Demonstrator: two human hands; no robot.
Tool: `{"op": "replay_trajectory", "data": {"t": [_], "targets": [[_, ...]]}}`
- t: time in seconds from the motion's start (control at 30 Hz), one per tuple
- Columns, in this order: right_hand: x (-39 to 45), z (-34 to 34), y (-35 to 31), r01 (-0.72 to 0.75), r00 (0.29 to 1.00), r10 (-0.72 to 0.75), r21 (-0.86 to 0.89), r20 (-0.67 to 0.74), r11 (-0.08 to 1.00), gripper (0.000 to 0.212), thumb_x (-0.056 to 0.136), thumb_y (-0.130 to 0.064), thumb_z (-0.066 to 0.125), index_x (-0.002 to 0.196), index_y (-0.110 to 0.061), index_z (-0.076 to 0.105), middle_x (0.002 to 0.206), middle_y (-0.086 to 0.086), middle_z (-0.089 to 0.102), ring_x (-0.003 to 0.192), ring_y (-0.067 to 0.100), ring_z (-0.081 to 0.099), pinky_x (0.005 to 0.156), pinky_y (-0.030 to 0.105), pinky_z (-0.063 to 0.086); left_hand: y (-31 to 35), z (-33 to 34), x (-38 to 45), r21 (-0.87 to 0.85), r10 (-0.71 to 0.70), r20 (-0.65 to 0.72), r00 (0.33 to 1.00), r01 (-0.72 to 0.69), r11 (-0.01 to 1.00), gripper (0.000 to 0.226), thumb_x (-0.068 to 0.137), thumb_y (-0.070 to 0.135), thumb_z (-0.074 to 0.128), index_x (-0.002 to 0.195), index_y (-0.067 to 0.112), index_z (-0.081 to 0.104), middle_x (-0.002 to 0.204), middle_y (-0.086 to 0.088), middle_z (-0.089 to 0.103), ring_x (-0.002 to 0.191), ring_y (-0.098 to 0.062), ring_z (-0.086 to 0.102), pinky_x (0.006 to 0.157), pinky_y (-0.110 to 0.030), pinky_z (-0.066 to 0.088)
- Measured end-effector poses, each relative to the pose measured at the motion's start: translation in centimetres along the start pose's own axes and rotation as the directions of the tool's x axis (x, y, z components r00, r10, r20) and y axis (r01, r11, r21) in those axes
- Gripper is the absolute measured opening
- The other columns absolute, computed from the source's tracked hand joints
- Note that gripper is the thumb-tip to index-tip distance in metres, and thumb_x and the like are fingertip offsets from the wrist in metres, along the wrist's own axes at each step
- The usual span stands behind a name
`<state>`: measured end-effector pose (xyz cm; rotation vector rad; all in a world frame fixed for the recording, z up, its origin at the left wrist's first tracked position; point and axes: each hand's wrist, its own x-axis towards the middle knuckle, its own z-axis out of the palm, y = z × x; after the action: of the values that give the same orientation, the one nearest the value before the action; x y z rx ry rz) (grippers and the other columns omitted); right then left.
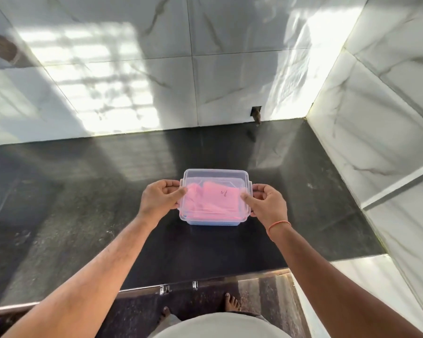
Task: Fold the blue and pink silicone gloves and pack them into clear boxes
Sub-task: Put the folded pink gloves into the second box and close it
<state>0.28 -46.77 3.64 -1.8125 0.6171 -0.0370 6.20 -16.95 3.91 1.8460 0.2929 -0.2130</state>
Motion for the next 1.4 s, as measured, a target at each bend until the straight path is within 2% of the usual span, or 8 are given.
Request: {"op": "replay_trajectory", "data": {"t": [0.33, 0.47, 0.57, 0.7, 0.87, 1.03, 1.27, 1.4], "targets": [[-0.5, 0.7, 0.3, 0.075, 0.994, -0.092, -0.266, -0.052, 0.961, 0.024, 0.083, -0.038, 0.086, 0.102, -0.023, 0.084, 0.085, -0.011, 0.077, 0.083, 0.011, 0.073, 0.088, 0.036, 0.062, -0.8, 0.3, -0.3, 0.208, 0.048, -0.08, 0.996, -0.03, 0.978, 0.032, 0.08, 0.038, 0.095, 0.108, 0.025, 0.087, 0.09, 0.013, 0.085, 0.089, -0.008, 0.082, 0.088, -0.04, 0.069], [-0.5, 0.8, 1.0, 0.043, 0.997, -0.057, -0.246, -0.051, 0.968, 0.026, 0.082, -0.039, 0.087, 0.103, -0.023, 0.084, 0.088, -0.014, 0.079, 0.083, 0.005, 0.074, 0.088, 0.031, 0.061, -1.2, 0.3, -0.5, 0.242, 0.053, -0.069, 0.996, -0.035, 0.97, 0.018, 0.076, 0.044, 0.094, 0.089, 0.04, 0.083, 0.086, 0.02, 0.082, 0.086, -0.004, 0.08, 0.086, -0.039, 0.069], [-0.2, 0.8, 1.3, 0.015, 0.999, -0.024, -0.182, -0.045, 0.983, 0.022, 0.079, -0.039, 0.089, 0.096, -0.027, 0.083, 0.085, -0.016, 0.079, 0.079, -0.003, 0.073, 0.085, 0.028, 0.062, -1.8, 0.3, -0.4, 0.198, 0.001, -0.079, 0.997, 0.015, 0.98, 0.024, 0.076, 0.046, 0.094, 0.095, 0.036, 0.083, 0.094, 0.015, 0.082, 0.094, -0.009, 0.08, 0.085, -0.039, 0.069], [0.3, 0.6, 1.7, -0.08, 0.997, 0.081, -0.06, 0.011, 0.995, 0.026, 0.078, -0.038, 0.091, 0.098, -0.027, 0.078, 0.091, -0.006, 0.081, 0.085, 0.014, 0.075, 0.086, 0.044, 0.066, -2.3, 0.8, -0.1, 0.02, -0.15, 0.005, 0.989, 0.15, 0.988, 0.025, 0.086, 0.036, 0.09, 0.106, 0.026, 0.079, 0.107, 0.005, 0.082, 0.104, -0.019, 0.081, 0.088, -0.046, 0.069], [1.0, 0.2, 1.5, -0.22, 0.969, 0.214, 0.04, 0.127, 0.975, 0.044, 0.079, -0.043, 0.093, 0.114, -0.026, 0.073, 0.11, -0.001, 0.079, 0.101, 0.021, 0.072, 0.075, 0.039, 0.056, -2.2, 1.4, 0.1, -0.009, -0.284, 0.15, 0.947, 0.289, 0.957, 0.031, 0.101, 0.044, 0.075, 0.119, 0.019, 0.077, 0.112, -0.004, 0.084, 0.108, -0.021, 0.08, 0.103, -0.047, 0.064], [1.6, -0.4, 1.5, -0.448, 0.852, 0.41, 0.048, 0.326, 0.893, 0.079, 0.08, -0.05, 0.092, 0.145, -0.02, 0.059, 0.132, 0.003, 0.074, 0.117, 0.026, 0.072, 0.105, 0.055, 0.054, -1.9, 0.9, 0.3, -0.026, -0.347, 0.292, 0.891, 0.37, 0.929, 0.038, 0.104, 0.05, 0.07, 0.115, 0.015, 0.08, 0.105, -0.001, 0.087, 0.104, -0.02, 0.082, 0.101, -0.04, 0.063], [1.5, -0.3, 0.5, -0.43, 0.85, 0.386, 0.049, 0.359, 0.902, 0.035, 0.087, -0.039, 0.088, 0.113, -0.017, 0.079, 0.093, -0.002, 0.084, 0.083, 0.017, 0.077, 0.101, 0.054, 0.058, -1.8, 0.7, 0.1, -0.134, -0.283, 0.209, 0.936, 0.314, 0.94, 0.03, 0.098, 0.034, 0.083, 0.111, 0.008, 0.081, 0.105, -0.007, 0.086, 0.1, -0.022, 0.083, 0.095, -0.043, 0.067], [0.9, 0.4, 0.0, -0.316, 0.911, 0.293, 0.033, 0.291, 0.948, 0.021, 0.097, -0.031, 0.08, 0.113, -0.018, 0.079, 0.103, 0.003, 0.084, 0.092, 0.018, 0.077, 0.095, 0.05, 0.062, -1.7, 1.1, -0.2, -0.166, -0.233, 0.142, 0.962, 0.255, 0.953, 0.021, 0.096, 0.027, 0.086, 0.108, 0.01, 0.084, 0.101, -0.007, 0.086, 0.095, -0.022, 0.085, 0.079, -0.039, 0.071]]}}
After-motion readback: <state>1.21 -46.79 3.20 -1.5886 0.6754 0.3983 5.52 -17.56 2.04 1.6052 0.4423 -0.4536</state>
